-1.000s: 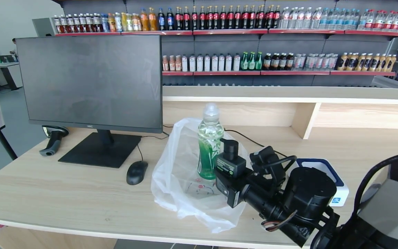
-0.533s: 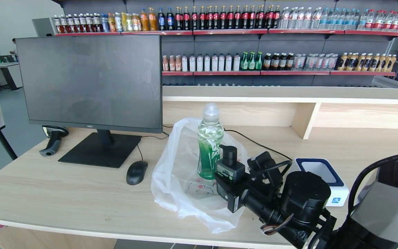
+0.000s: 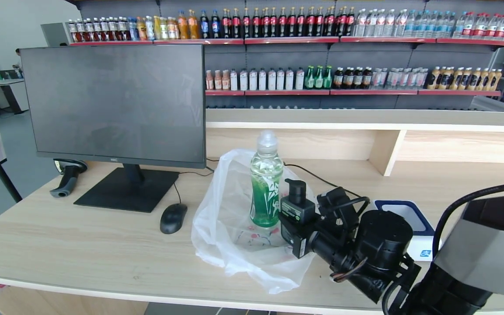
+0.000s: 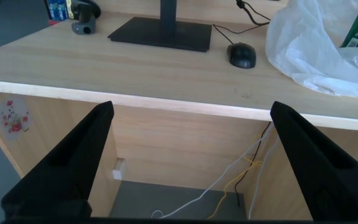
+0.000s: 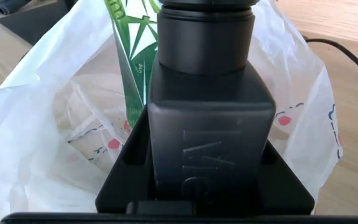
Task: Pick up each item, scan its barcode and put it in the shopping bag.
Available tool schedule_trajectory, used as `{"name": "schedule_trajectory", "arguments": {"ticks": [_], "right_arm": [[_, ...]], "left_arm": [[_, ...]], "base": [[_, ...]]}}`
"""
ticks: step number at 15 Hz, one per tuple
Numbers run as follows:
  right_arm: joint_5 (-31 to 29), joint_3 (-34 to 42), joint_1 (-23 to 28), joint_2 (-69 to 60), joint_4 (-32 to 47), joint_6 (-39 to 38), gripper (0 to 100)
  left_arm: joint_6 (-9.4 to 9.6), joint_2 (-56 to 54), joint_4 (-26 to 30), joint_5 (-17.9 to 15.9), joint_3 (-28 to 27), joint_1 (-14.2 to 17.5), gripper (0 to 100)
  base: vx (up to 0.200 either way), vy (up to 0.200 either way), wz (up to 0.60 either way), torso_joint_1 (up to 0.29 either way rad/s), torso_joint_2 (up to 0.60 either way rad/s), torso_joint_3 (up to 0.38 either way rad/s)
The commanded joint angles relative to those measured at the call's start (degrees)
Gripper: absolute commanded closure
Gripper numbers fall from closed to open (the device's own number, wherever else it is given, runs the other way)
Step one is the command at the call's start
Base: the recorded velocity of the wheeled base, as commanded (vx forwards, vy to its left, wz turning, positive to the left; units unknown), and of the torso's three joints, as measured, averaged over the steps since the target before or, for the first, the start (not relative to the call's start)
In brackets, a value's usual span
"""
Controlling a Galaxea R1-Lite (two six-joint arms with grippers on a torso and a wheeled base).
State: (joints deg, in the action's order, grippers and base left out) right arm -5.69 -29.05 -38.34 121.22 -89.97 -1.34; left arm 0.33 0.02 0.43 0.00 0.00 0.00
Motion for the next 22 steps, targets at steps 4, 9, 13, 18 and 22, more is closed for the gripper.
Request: {"name": "schedule_trajectory", "arguments": {"ticks": [4,9,13,18,22], "right_arm": [[0.0,-1.2,2.8,2.3,0.0,0.0,100],[-0.1,-0.7,2.7,3.8,0.0,0.2,100],[-0.1,-0.6,2.7,3.8,0.0,0.2,100],[-0.1,2.6,2.7,3.5,0.0,0.2,100],[-0.1,2.4,2.6,3.6,0.0,0.2,0]], "left_arm": [[0.02,0.0,0.0,0.0,0.0,0.0,0],[0.02,0.0,-0.1,0.0,0.0,0.0,0],[0.02,0.0,0.0,0.0,0.0,0.0,0],[-0.07,0.0,-0.1,0.0,0.0,0.0,0],[-0.07,0.0,0.0,0.0,0.0,0.0,0]], "base": [[0.000,0.000,0.00,0.000,0.00,0.000],[0.000,0.000,0.00,0.000,0.00,0.000],[0.000,0.000,0.00,0.000,0.00,0.000],[0.000,0.000,0.00,0.000,0.00,0.000],[0.000,0.000,0.00,0.000,0.00,0.000]]}}
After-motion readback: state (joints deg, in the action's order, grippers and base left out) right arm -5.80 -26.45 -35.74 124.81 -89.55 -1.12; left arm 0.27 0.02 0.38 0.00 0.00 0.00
